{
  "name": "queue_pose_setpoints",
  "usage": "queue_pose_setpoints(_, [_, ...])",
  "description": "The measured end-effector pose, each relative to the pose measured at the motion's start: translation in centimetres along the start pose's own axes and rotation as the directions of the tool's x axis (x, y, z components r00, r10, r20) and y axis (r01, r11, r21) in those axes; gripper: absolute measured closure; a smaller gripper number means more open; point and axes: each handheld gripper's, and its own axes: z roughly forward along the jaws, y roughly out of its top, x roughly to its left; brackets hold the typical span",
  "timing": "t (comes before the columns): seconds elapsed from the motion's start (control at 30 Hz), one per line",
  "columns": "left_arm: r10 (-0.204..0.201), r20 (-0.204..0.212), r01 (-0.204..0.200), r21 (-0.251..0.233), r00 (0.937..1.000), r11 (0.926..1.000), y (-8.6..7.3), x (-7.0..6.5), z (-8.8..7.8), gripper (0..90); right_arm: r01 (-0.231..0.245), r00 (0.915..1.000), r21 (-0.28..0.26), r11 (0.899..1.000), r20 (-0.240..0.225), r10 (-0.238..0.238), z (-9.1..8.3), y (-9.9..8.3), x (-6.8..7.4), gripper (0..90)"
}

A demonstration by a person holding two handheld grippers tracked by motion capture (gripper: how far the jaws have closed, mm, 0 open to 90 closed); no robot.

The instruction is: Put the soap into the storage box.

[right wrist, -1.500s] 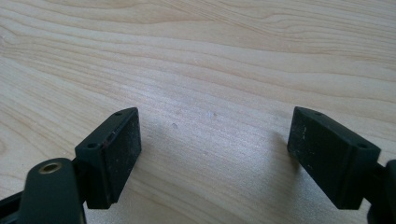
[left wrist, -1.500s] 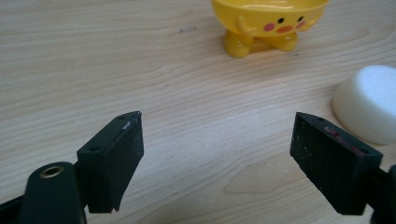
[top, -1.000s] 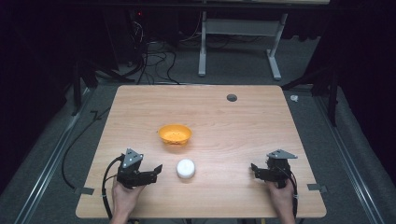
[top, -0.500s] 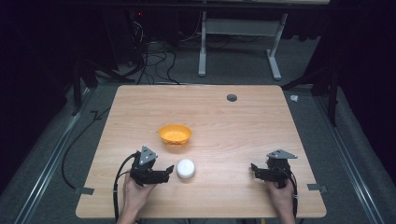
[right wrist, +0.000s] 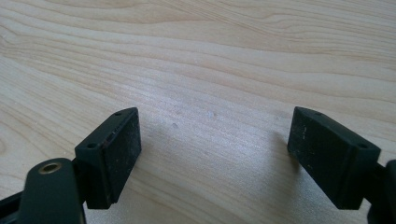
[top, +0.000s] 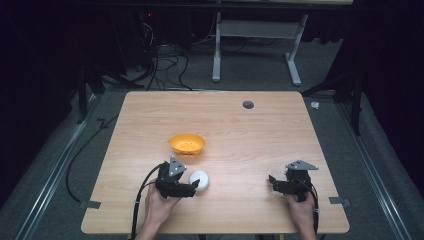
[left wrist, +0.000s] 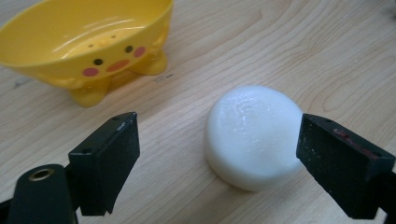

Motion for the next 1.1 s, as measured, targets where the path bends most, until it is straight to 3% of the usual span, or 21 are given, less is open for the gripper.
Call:
queue_pose_setpoints(0.33, [0.015, 0.023, -0.016, 0.015, 0.9996, 0.9998, 0.4, -1.2, 1.8, 13.1, 0.002, 1.0000, 0.000, 1.000, 0.000, -0.002, 0.0, 0.0, 0.0, 18.3])
queue_pose_setpoints(0.5, [0.048, 0.012, -0.049, 0.036, 0.9988, 0.9982, 0.3, -1.9, 2.3, 13.4, 0.002, 1.0000, 0.000, 1.000, 0.000, -0.002, 0.0, 0.0, 0.0, 18.3])
queue_pose_setpoints(0.87, [0.057, 0.003, -0.057, 0.078, 0.9984, 0.9953, -0.3, -2.5, 4.0, 15.2, 0.002, 1.0000, 0.000, 1.000, 0.000, -0.002, 0.0, 0.0, 0.0, 18.3])
queue_pose_setpoints(1.1, [0.051, -0.007, -0.051, 0.075, 0.9987, 0.9959, -0.7, -2.5, 4.3, 24.1, 0.002, 1.0000, 0.000, 1.000, 0.000, -0.002, 0.0, 0.0, 0.0, 18.3])
